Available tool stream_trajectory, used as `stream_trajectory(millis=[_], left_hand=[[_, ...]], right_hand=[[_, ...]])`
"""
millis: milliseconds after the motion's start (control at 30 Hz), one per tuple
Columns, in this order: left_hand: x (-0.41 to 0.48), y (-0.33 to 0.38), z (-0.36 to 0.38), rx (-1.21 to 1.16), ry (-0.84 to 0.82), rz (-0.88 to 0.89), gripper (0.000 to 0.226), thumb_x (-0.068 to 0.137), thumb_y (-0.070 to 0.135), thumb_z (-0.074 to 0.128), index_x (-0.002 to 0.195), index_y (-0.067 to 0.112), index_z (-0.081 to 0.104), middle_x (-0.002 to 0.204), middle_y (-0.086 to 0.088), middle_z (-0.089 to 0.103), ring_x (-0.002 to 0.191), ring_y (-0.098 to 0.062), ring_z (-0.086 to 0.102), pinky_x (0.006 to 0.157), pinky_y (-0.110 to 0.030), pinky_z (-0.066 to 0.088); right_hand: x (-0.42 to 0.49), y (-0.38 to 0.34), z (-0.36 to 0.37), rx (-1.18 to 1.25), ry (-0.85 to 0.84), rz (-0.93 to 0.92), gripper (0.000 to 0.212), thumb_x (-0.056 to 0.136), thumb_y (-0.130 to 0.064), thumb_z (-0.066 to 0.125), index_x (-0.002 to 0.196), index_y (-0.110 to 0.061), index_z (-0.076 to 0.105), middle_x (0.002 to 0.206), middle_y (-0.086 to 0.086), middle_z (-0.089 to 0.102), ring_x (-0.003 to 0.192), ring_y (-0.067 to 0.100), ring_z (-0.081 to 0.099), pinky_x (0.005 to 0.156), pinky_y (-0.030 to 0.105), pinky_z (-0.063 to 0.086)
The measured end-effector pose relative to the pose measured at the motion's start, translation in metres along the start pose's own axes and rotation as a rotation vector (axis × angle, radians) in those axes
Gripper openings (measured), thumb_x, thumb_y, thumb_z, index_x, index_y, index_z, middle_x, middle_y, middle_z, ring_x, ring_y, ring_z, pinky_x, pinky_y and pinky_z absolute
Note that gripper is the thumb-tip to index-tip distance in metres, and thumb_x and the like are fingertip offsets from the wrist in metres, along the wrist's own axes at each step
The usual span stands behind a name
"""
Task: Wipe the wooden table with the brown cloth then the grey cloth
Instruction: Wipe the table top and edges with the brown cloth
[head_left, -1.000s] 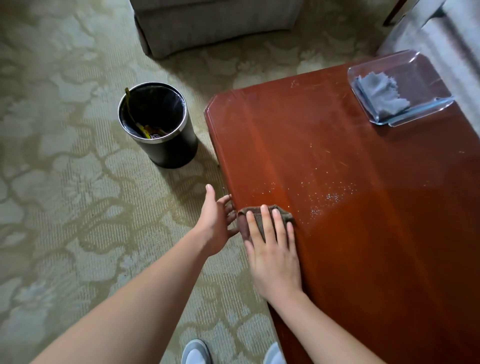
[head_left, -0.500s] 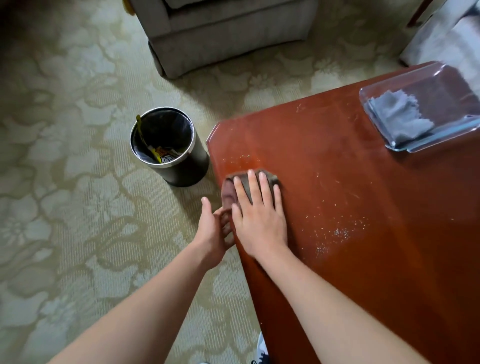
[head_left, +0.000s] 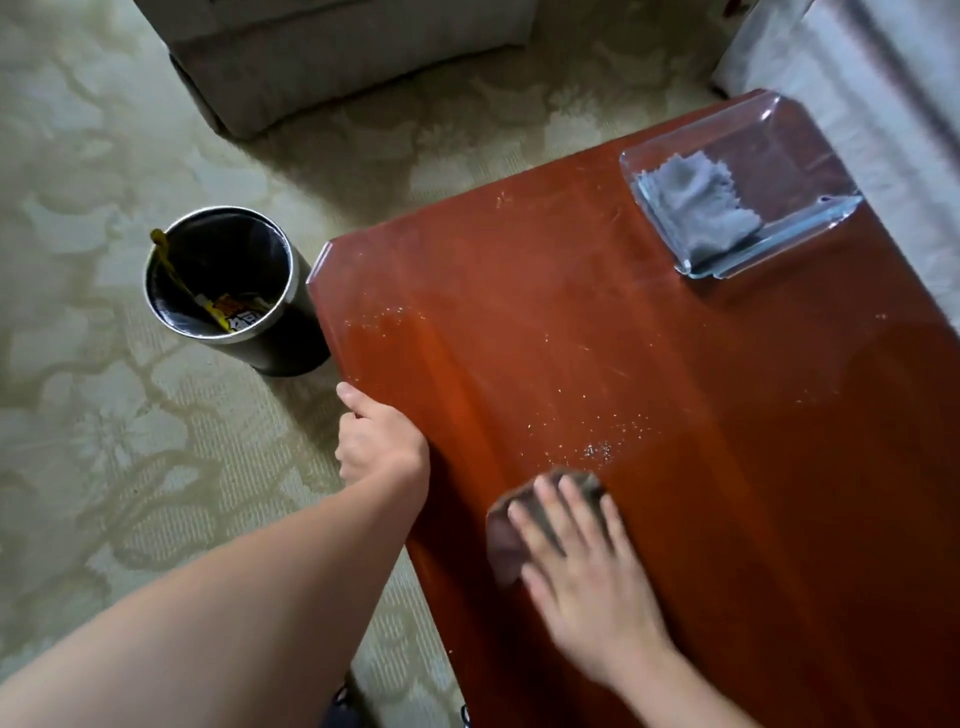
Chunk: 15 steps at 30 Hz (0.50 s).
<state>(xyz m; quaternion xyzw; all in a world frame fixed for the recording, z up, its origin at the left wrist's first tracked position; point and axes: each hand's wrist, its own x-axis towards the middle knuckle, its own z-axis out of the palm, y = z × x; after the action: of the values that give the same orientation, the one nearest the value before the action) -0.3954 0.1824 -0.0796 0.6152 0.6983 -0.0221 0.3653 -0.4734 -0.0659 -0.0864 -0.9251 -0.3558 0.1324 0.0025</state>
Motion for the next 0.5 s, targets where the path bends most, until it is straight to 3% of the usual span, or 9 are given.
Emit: stream_trajectory(millis=[267, 367, 500], left_hand=[[0.004, -0.003, 0.004, -0.007, 0.042, 0.041, 0.084, 0.107, 0.061, 0.009, 0.133, 0.005, 0.067, 0.134, -0.025, 0.066, 0.123, -0.048, 0.058, 0.111, -0.051, 0.038], [0.005, -0.003, 0.006, -0.015, 0.042, 0.031, 0.085, 0.106, 0.063, 0.008, 0.133, 0.006, 0.067, 0.133, -0.024, 0.066, 0.122, -0.048, 0.059, 0.111, -0.053, 0.038], [0.005, -0.003, 0.007, -0.019, 0.045, 0.036, 0.084, 0.108, 0.060, 0.009, 0.134, 0.003, 0.065, 0.134, -0.027, 0.064, 0.124, -0.050, 0.057, 0.112, -0.054, 0.036]], right_hand=[[0.072, 0.151, -0.038, 0.020, 0.000, 0.568, 0.068, 0.105, -0.053, 0.008, 0.168, -0.026, 0.008, 0.175, 0.009, 0.007, 0.162, 0.030, 0.003, 0.128, 0.058, 0.004], [0.075, 0.159, -0.041, 0.085, 0.017, 0.603, 0.066, 0.106, -0.049, 0.009, 0.168, -0.025, 0.008, 0.176, 0.009, 0.000, 0.162, 0.027, -0.007, 0.130, 0.050, -0.004], [0.059, 0.153, -0.035, 0.090, 0.037, 0.576, 0.059, 0.111, -0.038, 0.020, 0.167, -0.020, 0.016, 0.176, 0.009, 0.002, 0.162, 0.024, -0.008, 0.131, 0.049, 0.001]])
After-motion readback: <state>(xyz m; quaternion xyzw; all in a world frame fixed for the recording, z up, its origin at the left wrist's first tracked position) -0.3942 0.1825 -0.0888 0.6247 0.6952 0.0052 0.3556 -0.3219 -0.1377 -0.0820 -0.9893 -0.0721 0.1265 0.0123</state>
